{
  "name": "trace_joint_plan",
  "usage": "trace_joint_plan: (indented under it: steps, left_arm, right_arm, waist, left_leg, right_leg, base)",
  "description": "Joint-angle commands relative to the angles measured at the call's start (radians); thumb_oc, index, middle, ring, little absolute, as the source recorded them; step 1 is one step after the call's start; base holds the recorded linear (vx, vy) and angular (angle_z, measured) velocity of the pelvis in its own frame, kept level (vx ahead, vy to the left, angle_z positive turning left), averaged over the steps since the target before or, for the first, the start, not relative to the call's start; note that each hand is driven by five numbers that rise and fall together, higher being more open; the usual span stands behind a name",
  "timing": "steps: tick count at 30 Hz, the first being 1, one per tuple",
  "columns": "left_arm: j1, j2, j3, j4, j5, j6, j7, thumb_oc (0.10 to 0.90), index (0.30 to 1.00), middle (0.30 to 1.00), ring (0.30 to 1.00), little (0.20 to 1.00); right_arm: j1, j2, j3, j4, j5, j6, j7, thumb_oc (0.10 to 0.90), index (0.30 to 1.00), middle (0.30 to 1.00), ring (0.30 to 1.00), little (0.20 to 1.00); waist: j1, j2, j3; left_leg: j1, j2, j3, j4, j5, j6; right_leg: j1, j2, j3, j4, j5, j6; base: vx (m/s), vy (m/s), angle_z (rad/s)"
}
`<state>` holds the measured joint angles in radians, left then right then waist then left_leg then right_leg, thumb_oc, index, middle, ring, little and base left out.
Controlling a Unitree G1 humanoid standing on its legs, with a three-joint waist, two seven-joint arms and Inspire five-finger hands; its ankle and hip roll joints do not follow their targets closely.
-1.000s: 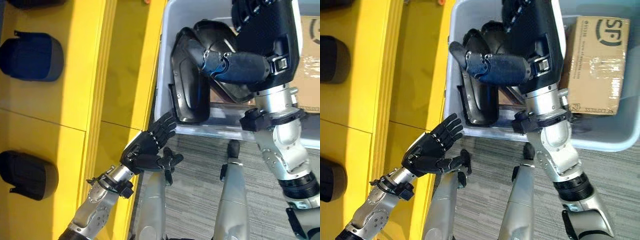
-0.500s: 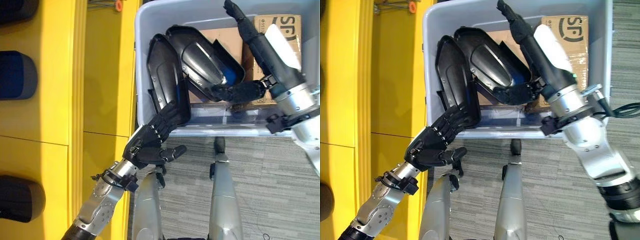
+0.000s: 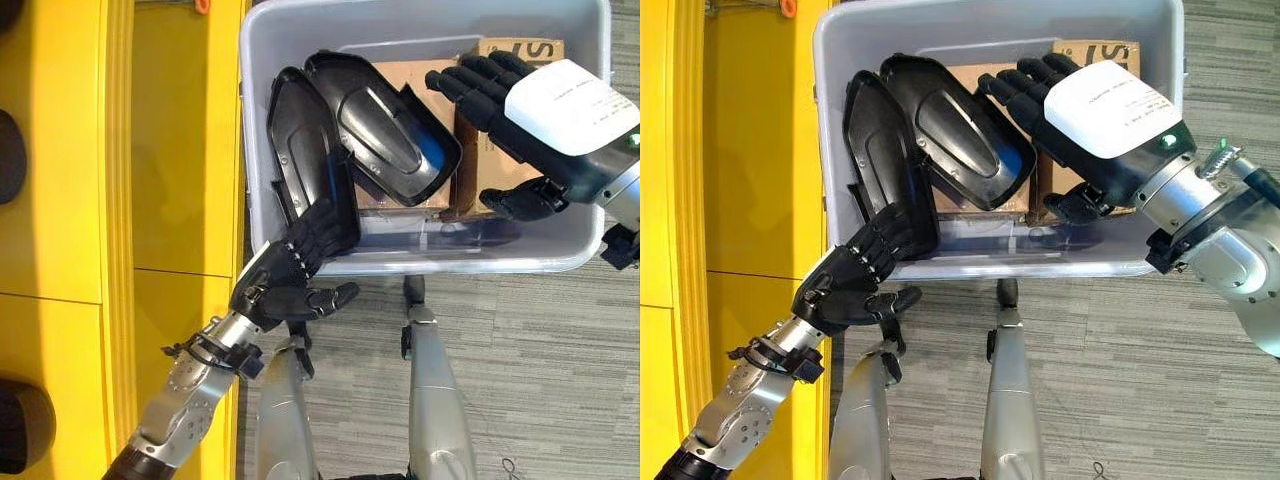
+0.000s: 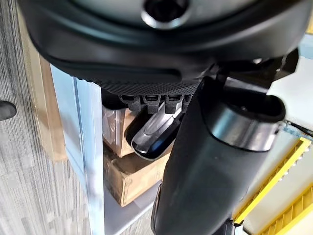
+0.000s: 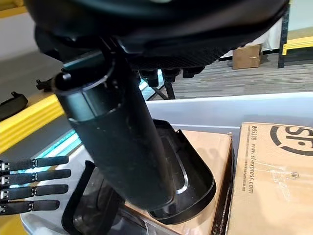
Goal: Move parts from the plastic box to the shelf.
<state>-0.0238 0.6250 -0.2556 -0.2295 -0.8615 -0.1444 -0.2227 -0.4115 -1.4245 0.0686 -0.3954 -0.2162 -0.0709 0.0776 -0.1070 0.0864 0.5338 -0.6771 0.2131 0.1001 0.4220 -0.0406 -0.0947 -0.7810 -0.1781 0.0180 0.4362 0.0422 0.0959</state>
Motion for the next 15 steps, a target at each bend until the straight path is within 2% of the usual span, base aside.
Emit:
trace_joint_plan:
  steps: [1, 2, 3, 15]
  left_arm:
    - [0.037, 0.064, 0.046, -0.127, -0.053, -0.052, -0.035, 0.900, 1.000, 1.000, 1.000, 1.000]
    - [0.039, 0.065, 0.042, -0.128, -0.059, -0.048, -0.037, 0.900, 1.000, 1.000, 1.000, 1.000]
    - [0.031, 0.067, 0.047, -0.131, -0.061, -0.047, -0.036, 0.900, 1.000, 1.000, 1.000, 1.000]
    - [-0.007, 0.051, 0.039, -0.120, -0.057, -0.040, -0.033, 0.900, 1.000, 1.000, 1.000, 1.000]
  right_arm:
    - [-0.148, -0.004, -0.026, -0.091, -0.030, -0.065, -0.108, 0.900, 1.000, 1.000, 1.000, 1.000]
    - [-0.165, 0.013, 0.006, -0.085, -0.046, -0.075, -0.117, 0.900, 1.000, 1.000, 1.000, 1.000]
    - [-0.178, 0.019, 0.010, -0.082, -0.054, -0.080, -0.115, 0.900, 1.000, 1.000, 1.000, 1.000]
    - [-0.266, 0.153, 0.142, -0.020, -0.084, -0.032, -0.150, 0.900, 1.000, 1.000, 1.000, 1.000]
  waist:
    - [0.005, -0.049, -0.014]
    - [0.007, -0.045, -0.014]
    - [0.009, -0.043, -0.014]
    - [0.028, -0.019, -0.014]
  left_leg:
    - [0.015, -0.029, 0.020, -0.059, -0.008, 0.061]
    - [0.030, -0.032, 0.006, -0.051, -0.031, 0.053]
    - [0.006, -0.030, 0.014, -0.055, -0.008, 0.060]
    - [-0.037, -0.048, 0.001, -0.051, -0.004, 0.061]
  right_leg:
    - [0.051, 0.038, -0.073, 0.074, -0.178, -0.066]
    - [0.066, 0.039, -0.065, 0.084, -0.202, -0.060]
    - [0.041, 0.037, -0.070, 0.080, -0.181, -0.067]
    - [0.000, 0.033, -0.068, 0.089, -0.182, -0.070]
  base:
    - [0.05, -0.009, 0.02]
    - [0.00, 0.000, 0.00]
    - [0.00, 0.000, 0.00]
    - [-0.01, 0.001, 0.00]
